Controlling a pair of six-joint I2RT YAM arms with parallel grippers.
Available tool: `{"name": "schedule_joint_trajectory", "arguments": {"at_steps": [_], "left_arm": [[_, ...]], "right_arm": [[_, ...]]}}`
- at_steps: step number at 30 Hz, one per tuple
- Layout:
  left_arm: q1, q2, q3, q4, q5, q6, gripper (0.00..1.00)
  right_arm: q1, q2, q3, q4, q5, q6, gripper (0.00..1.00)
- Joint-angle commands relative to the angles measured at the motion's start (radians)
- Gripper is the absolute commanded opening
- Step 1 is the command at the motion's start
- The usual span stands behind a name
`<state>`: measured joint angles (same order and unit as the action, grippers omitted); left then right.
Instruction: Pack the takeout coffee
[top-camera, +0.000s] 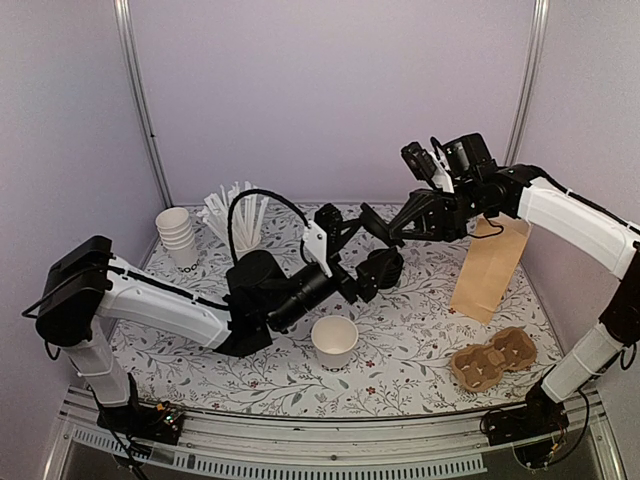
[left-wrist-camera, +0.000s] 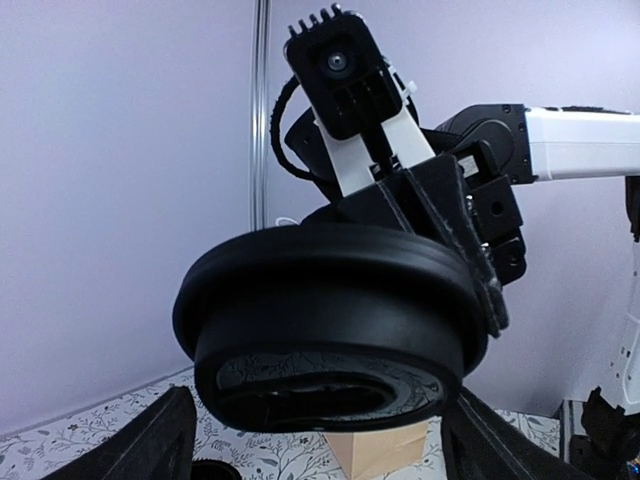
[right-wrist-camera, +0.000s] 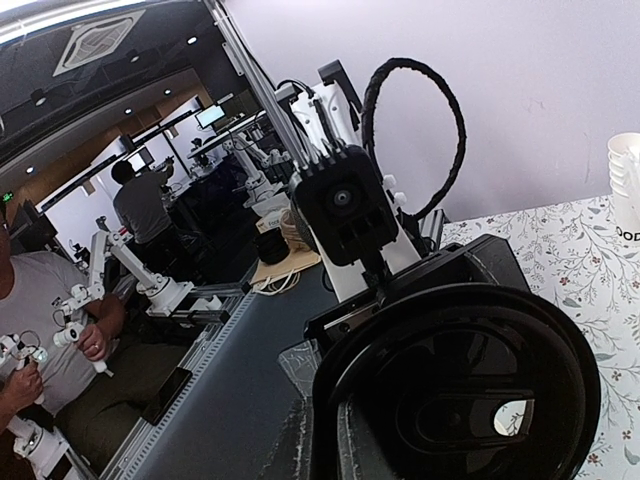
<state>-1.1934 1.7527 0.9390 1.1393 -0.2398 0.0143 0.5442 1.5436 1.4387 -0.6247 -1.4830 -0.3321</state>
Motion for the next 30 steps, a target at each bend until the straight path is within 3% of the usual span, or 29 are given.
{"name": "schedule_joint_trajectory", "arguments": {"at_steps": [1,18,20,25,30], "left_arm": [[0.014,0.001,0.002,0.016,0.009,-0.011,0.86],[0.034,-0.025,-0.033,0.041,0.074,-0.072,0.74],[0.039,-0.036,-0.039,0.023,0.079,-0.083,0.74],[0.042,-0.087,-0.053,-0.08,0.087,-0.1,0.74],[0.043,-0.21,-0.003,-0.451,0.123,-0.141,0.74]], "right_arm": [[0.007,-0.025,-0.017,0.016,-0.019,0.005,0.07],[0.007,-0.001,-0.027,0.019,0.0,-0.003,0.1],[0.007,0.001,-0.027,0.017,0.003,-0.01,0.15],[-0.027,-0.009,0.025,-0.02,0.03,-0.011,0.4],[-0.126,-0.062,0.041,-0.055,0.087,-0.069,0.48]]}}
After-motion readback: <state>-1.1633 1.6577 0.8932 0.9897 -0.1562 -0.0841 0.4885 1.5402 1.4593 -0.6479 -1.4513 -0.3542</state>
